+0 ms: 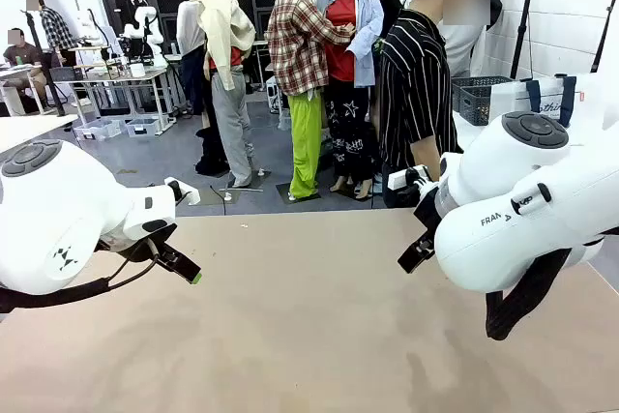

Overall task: Transfer purchased items from the store into the shopping bag.
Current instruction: Open the Reusable shopping bag in the center of the table.

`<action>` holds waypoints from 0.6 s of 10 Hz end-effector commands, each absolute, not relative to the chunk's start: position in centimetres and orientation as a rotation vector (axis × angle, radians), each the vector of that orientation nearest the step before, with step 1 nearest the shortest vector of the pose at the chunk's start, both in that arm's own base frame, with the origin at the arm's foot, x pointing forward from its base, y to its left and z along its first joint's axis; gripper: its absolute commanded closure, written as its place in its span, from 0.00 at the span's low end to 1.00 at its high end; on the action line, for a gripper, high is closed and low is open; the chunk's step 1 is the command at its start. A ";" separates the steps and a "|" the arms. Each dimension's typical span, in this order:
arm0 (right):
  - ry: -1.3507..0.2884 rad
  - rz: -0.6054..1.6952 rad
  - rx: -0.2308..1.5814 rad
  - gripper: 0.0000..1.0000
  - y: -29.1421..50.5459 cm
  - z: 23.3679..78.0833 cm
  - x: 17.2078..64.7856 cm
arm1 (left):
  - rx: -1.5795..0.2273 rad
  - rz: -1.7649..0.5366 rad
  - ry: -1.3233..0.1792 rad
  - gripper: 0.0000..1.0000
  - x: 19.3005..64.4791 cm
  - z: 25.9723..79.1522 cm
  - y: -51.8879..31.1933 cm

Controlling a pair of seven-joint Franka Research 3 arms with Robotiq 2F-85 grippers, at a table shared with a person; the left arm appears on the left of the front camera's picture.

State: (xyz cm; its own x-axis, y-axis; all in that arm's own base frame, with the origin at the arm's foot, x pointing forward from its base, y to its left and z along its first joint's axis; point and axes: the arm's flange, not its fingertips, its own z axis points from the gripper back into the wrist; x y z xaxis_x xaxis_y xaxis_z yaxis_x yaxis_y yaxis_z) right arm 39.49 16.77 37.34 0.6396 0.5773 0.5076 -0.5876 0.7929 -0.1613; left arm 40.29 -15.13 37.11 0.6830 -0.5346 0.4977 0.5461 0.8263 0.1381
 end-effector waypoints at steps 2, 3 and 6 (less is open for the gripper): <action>-0.572 0.665 0.019 0.00 16.8 37.3 39.5 | -0.022 -0.606 -0.551 0.00 40.3 37.1 -15.1; -0.572 0.665 0.019 0.00 16.8 37.3 39.5 | -0.022 -0.606 -0.551 0.00 40.3 37.1 -15.1; -0.572 0.665 0.019 0.00 16.8 37.3 39.5 | -0.022 -0.606 -0.551 0.00 40.3 37.1 -15.1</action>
State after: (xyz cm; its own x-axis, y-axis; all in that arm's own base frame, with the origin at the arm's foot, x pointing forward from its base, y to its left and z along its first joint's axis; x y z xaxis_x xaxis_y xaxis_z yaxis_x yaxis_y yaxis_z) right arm 39.48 16.79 37.34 0.6392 0.5778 0.5075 -0.5879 0.7926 -0.1619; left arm 40.25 -15.23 37.11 0.6816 -0.5365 0.4975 0.5480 0.8249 0.1388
